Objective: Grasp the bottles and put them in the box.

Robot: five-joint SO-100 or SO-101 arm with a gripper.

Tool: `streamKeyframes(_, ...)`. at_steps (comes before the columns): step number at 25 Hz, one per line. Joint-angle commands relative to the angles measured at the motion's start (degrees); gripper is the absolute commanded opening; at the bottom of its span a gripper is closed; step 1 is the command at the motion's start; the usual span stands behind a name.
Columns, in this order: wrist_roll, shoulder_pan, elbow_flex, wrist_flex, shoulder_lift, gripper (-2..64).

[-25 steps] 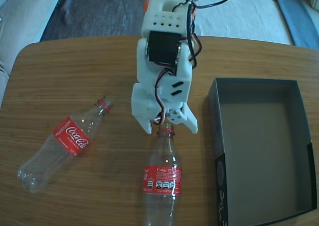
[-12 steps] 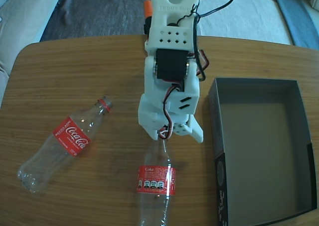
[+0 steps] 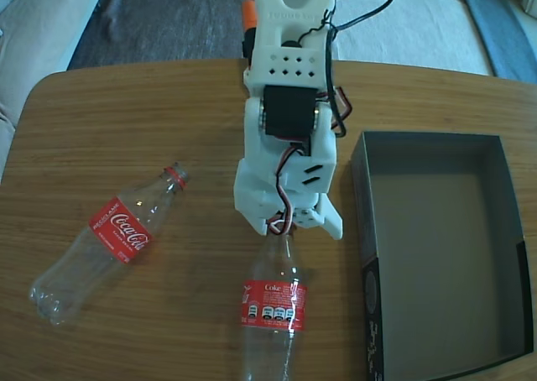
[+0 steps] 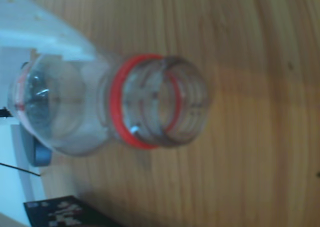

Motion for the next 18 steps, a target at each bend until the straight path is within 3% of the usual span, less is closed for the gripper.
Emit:
streamKeyframes(1,0.2,0.8,0.0,0.2,0.6,47.7)
streamKeyframes(6,0.2,1.2,1.3,-0.4,0.5,47.7)
streamKeyframes(12,0.1,1.3,3.4,-7.4,0.5,47.7)
streamKeyframes(18,-0.2,2.7,2.5,-9.1,-3.0,47.7)
